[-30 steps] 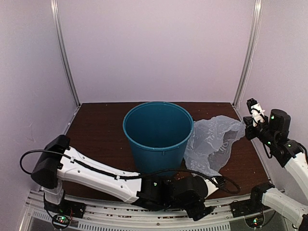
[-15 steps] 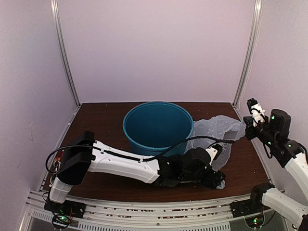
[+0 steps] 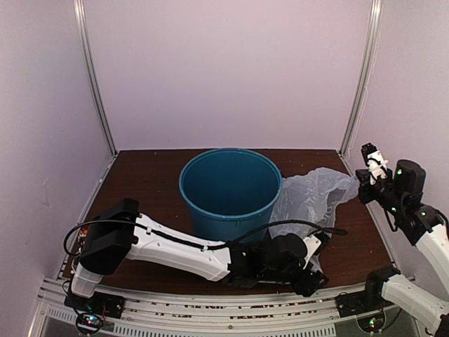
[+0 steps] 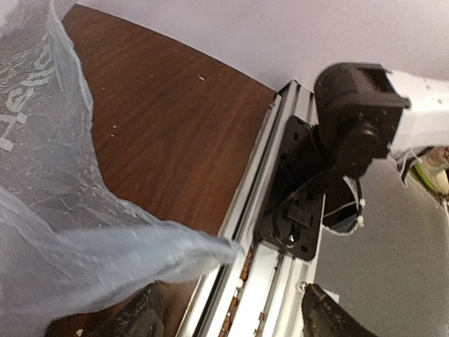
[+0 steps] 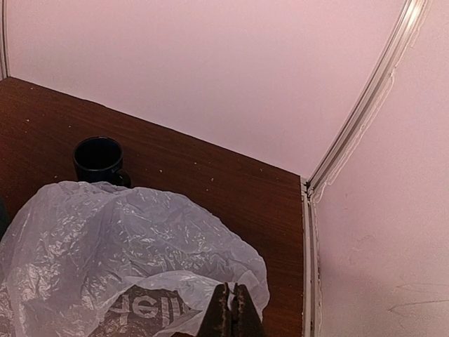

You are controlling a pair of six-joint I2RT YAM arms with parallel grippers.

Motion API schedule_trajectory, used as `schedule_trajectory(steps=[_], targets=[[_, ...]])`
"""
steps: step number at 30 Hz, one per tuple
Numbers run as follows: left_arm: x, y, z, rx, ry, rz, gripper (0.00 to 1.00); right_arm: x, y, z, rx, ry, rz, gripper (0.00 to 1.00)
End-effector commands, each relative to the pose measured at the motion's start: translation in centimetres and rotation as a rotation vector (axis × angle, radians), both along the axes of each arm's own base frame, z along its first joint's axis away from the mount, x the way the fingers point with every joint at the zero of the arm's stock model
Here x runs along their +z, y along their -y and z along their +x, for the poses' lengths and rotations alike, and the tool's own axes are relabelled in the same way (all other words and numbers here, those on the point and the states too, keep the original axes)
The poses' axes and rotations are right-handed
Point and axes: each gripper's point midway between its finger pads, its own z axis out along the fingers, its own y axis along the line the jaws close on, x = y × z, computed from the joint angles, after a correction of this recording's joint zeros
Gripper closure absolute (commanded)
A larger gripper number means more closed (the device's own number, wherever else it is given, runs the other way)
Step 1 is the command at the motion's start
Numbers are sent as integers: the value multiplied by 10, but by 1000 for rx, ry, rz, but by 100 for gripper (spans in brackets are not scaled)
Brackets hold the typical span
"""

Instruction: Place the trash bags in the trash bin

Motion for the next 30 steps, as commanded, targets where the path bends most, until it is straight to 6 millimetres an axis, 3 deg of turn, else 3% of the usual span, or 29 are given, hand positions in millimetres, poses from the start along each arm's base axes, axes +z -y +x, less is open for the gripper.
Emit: schedule_trajectory(steps=[1,4,7,14,21,26,30], targets=[[14,-2,-24,-156,47,-41,34,5,-1,-2,12,32,8,100],[7,7,-40,-189,58,-34,34,6,-1,-2,12,33,9,100],[-4,22,-42,-198,42,-5,28,5,-3,-2,19,30,10,100],[-20,38,4,-38,6,-10,23,4,-4,-3,25,26,13,100],[-20,45,24,32,9,-51,21,5,-4,-3,25,30,12,100],[-7,56,34,66,53,-149,21,5,-4,-3,26,29,11,100],[-5,72,32,26,53,-198,34,4,-3,-3,22,28,10,100]])
